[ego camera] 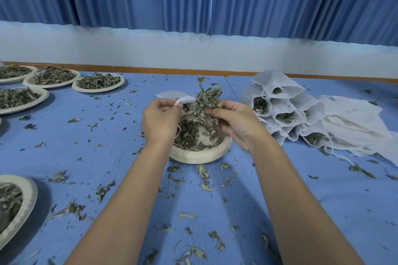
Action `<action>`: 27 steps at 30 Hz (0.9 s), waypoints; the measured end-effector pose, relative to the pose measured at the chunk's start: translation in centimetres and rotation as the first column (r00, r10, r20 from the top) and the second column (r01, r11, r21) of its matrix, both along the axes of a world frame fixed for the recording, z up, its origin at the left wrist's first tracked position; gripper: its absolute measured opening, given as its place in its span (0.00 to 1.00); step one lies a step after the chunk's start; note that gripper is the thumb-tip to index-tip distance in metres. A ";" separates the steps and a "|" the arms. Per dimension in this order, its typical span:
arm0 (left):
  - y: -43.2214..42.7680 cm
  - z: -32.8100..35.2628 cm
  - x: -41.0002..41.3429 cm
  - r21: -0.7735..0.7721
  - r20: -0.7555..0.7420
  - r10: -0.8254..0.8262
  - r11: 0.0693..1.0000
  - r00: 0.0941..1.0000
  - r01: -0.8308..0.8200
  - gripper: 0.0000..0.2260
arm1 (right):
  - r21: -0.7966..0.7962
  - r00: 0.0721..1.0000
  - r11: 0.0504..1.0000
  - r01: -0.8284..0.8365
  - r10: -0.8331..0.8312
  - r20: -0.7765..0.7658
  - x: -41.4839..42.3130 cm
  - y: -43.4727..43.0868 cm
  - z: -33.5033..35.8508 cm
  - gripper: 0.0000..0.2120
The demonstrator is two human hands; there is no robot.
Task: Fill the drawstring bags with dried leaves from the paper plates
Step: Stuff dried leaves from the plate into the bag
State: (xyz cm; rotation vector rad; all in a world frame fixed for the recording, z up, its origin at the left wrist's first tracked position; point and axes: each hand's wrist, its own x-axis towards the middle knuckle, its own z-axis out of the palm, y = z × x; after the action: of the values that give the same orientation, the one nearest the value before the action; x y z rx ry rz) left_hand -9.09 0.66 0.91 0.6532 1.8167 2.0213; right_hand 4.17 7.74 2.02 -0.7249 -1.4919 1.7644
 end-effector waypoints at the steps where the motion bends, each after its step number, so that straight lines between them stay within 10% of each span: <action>1: 0.0 0.1 0.1 -0.013 -0.012 -0.019 1.000 1.000 0.019 0.09 | 0.027 0.999 1.000 0.005 -0.006 0.041 -0.2 0.0 -0.2 0.05; 5: 0.0 0.4 0.3 -0.076 -0.084 -0.121 0.990 0.989 0.115 0.07 | 0.128 0.986 0.987 0.094 -0.110 0.122 -0.9 -0.2 -0.9 0.07; 16: -0.4 1.1 0.0 0.029 0.312 -0.382 0.919 0.870 0.393 0.08 | 0.587 0.879 0.796 0.145 -0.376 0.293 -1.5 -1.0 -1.5 0.11; 27: -0.7 0.2 -0.6 -0.105 0.065 -0.488 0.864 0.871 0.492 0.14 | 0.669 0.877 0.741 0.052 -0.354 0.324 -1.2 -1.0 -1.0 0.12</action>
State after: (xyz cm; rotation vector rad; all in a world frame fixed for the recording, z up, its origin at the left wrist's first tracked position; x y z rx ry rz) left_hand -9.66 -0.01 1.11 0.9269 1.5345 1.5640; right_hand 2.93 6.69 1.04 -0.8979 -2.0643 0.8221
